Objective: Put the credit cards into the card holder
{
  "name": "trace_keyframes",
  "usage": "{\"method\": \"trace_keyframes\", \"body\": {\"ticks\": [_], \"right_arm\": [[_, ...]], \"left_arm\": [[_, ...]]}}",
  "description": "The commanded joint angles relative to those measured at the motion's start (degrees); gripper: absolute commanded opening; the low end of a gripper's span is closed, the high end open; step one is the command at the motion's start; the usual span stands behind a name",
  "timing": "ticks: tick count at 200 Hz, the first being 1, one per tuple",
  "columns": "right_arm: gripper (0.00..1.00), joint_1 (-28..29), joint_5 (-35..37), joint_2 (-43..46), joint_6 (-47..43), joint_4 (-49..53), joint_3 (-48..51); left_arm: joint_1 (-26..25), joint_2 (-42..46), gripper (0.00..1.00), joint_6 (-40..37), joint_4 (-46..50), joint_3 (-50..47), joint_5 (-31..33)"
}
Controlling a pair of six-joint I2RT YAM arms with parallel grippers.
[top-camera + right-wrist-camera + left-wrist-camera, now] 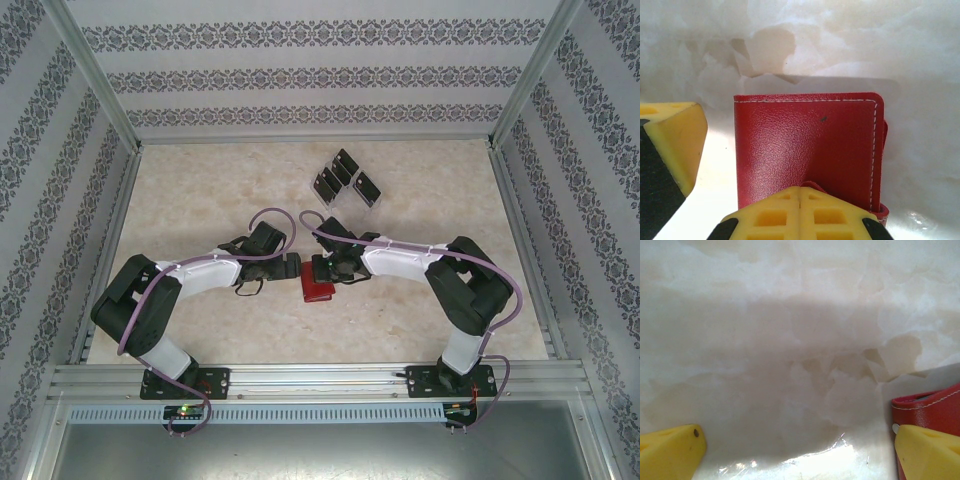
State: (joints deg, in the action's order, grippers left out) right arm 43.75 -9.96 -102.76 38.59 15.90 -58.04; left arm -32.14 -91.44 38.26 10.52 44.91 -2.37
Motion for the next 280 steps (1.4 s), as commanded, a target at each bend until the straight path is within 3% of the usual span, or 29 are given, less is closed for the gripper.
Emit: {"method": "trace_keyframes", "body": {"ticks": [1,43,97,280], "right_arm": [[0.0,-0.3,4.8,-6.8,-0.5,9.0,6.5],[0.0,-1.4,5.9,-2.6,0.5,9.8,8.1],[0.0,-4.3,1.7,-2.7,6.3,1.2,16.7],[0.0,-4.4,-6.5,9.6,0.4,2.8,6.5]], "left_arm": [[-0.1,-3.5,1.0,1.5,0.5,-1.3,-5.0],[-0.4,-3.3,1.0,1.5,0.7,-0.9,-4.9],[-0.8,-3.1,1.0,1.5,1.2,-0.5,-4.8],[-3.4,-6.2,1.0,0.4,3.9,5.5,-5.0]]}}
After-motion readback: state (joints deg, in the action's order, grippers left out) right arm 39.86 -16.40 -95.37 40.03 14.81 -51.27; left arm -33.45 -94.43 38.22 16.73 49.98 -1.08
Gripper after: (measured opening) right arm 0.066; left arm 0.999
